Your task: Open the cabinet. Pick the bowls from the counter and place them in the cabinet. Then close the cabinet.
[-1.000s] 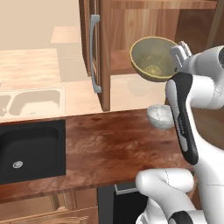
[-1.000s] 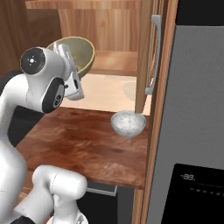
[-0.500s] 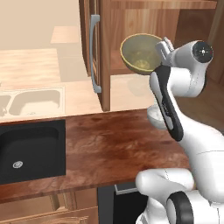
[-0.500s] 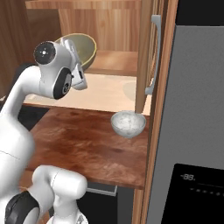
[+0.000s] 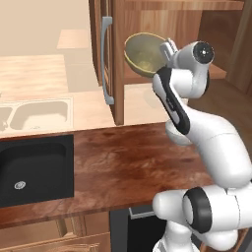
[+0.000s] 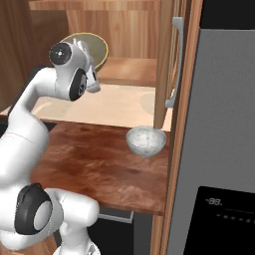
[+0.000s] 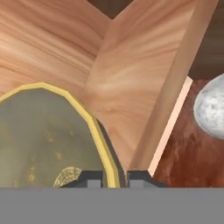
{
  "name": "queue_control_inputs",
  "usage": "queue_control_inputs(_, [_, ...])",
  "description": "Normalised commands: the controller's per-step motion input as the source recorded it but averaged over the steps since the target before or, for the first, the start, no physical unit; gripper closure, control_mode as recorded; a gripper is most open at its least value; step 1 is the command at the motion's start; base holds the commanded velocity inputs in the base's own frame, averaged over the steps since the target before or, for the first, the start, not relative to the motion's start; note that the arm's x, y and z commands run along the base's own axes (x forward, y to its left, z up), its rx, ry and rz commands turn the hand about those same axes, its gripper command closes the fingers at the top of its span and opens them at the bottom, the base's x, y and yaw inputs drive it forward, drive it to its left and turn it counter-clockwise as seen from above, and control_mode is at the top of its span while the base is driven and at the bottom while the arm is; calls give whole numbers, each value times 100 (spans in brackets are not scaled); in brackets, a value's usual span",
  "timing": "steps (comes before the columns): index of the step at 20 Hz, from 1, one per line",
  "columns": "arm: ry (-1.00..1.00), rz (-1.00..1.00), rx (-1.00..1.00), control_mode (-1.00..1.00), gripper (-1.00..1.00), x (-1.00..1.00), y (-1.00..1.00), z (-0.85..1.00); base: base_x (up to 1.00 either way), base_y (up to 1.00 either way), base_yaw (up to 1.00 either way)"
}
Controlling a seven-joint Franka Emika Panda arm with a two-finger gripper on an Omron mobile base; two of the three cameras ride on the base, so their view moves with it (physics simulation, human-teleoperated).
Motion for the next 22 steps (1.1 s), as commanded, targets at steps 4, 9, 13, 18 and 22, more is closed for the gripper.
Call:
queue_control_inputs(4, [0,4,3,-100,100,75,12,0,0,0,0])
queue_control_inputs(9, [0,3,3,-100,100,67,3,0,0,0,0])
queue_control_inputs(13, [0,2,1,-100,100,46,0,-8,0,0,0])
queue_control_inputs(18, [0,0,0,-100,100,3,0,-1,0,0,0])
queue_control_inputs(22, [-7,0,0,-100,100,-26,0,6,0,0,0])
